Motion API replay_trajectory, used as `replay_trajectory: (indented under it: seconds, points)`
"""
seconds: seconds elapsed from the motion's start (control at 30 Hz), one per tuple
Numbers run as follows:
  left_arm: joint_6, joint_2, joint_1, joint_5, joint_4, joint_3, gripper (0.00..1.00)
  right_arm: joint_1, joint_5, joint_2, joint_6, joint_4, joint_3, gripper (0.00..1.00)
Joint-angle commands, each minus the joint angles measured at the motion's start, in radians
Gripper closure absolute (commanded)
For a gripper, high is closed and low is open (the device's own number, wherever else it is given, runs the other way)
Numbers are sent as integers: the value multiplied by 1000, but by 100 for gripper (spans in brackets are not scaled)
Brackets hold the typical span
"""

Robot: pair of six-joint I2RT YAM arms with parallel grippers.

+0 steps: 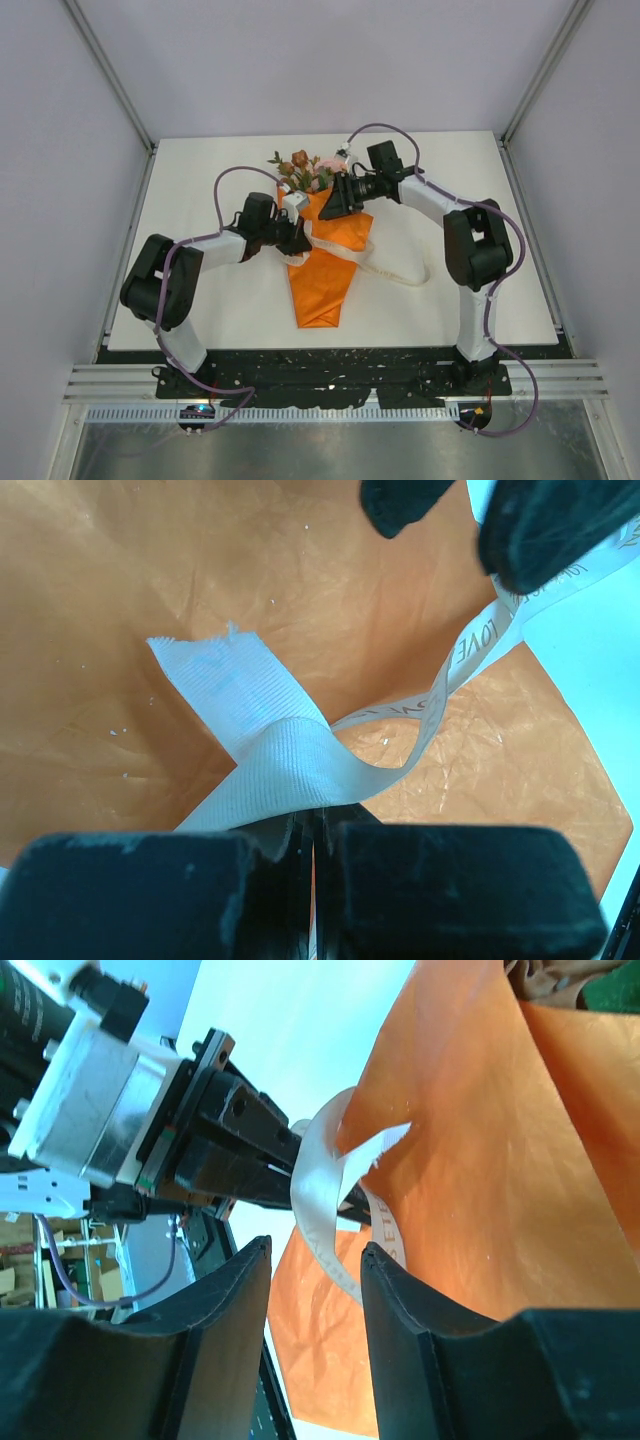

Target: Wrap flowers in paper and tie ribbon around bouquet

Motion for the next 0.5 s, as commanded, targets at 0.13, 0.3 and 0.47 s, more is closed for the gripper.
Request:
replay_trajectory:
  seconds: [0.13,0.3,0.47]
  points:
    - [33,-22,-5,18,52,12,100,49,85,44,157,122,38,53]
    - [31,-22,-5,19,50,14,100,72,142,84,132,77,84,54]
    - [34,-18,-6,22,46,18,100,84,145,111,143,83,102,58]
